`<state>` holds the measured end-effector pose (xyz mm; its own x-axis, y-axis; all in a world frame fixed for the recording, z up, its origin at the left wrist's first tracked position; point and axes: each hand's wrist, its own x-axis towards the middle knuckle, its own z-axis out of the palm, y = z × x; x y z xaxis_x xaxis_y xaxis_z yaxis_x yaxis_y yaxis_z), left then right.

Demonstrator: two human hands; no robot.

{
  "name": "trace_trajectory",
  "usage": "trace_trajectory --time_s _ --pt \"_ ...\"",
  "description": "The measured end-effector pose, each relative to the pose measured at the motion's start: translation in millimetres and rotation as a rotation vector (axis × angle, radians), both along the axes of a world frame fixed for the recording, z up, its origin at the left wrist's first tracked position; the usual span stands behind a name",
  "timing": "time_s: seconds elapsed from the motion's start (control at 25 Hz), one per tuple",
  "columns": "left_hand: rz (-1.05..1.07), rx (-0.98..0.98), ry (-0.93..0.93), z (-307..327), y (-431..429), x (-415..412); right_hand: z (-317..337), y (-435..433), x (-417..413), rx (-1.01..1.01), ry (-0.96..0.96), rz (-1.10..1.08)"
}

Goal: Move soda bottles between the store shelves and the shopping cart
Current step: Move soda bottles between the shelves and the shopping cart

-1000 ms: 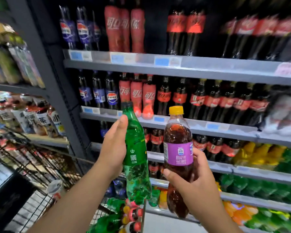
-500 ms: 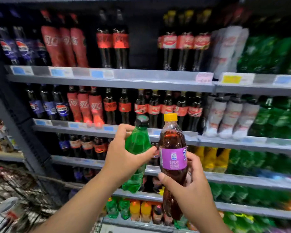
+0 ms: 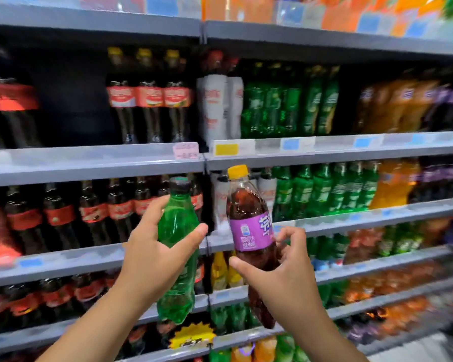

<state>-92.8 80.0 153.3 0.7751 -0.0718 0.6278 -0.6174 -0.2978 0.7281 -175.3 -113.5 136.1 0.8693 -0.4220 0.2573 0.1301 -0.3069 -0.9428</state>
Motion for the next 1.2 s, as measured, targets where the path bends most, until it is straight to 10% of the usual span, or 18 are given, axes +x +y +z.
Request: trace_trajectory --time_s 0.8,1.2 --pt "-0.301 0.005 -0.07 78.0 -263.4 149.5 62.9 -242.7 127.7 0.084 -0.166 -0.14" --pt "0.026 -0.022 -0.134 103.9 -416.2 145.5 77.5 -424.8 135.6 -0.052 -0.349 0.059"
